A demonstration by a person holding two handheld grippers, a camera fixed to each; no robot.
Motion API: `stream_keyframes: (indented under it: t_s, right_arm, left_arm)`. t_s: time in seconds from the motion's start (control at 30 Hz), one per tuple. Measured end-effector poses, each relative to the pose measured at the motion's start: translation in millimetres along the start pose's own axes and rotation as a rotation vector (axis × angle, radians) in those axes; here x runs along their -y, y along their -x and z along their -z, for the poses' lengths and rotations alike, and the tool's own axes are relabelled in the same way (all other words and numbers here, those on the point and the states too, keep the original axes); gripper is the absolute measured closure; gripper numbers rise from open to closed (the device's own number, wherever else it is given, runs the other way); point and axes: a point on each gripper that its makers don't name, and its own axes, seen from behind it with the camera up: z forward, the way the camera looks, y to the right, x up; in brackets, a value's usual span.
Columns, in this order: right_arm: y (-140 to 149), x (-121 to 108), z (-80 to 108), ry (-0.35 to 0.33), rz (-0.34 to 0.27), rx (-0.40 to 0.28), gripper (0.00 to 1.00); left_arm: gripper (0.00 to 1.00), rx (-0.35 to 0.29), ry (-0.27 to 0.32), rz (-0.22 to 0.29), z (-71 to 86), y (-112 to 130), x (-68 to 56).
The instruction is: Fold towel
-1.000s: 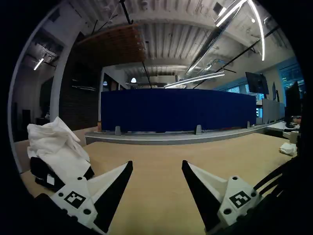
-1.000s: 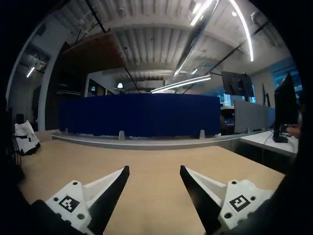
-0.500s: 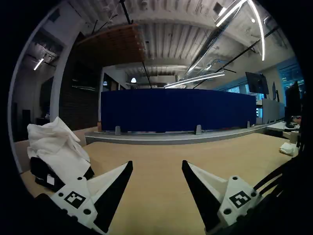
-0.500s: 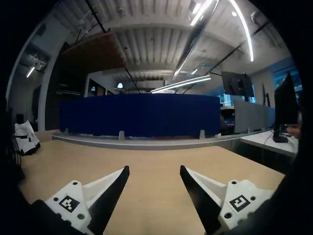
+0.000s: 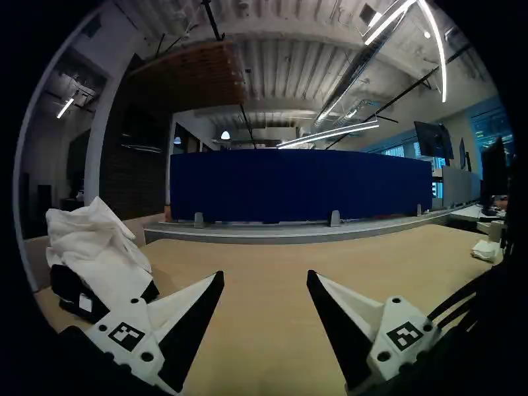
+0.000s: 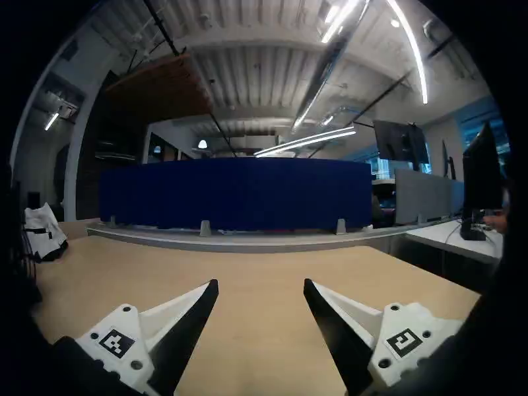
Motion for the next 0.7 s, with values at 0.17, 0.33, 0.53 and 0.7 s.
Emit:
stream_keyframes:
  t_s: [0.17, 0.33, 0.53, 0.7]
  right_arm:
    - [0.1, 0.0, 1.0, 0.0, 0.0, 0.0, 0.0]
    - [0.4, -0.2, 1.4, 0.0, 0.0, 0.0, 0.0]
    - [0.5, 0.0, 1.6, 0.0, 0.0, 0.0, 0.0]
    - [0.5, 0.2, 2.1, 0.0, 0.0, 0.0, 0.0]
  left_arm:
    - [0.07, 0.0, 0.0, 0.0, 0.5, -0.4, 0.1]
    - [0.07, 0.0, 0.0, 0.0, -0.2, -0.4, 0.1]
    - [0.07, 0.0, 0.0, 0.0, -1.4, -0.3, 0.0]
    - [0.07, 0.0, 0.0, 0.0, -1.8, -0.4, 0.7]
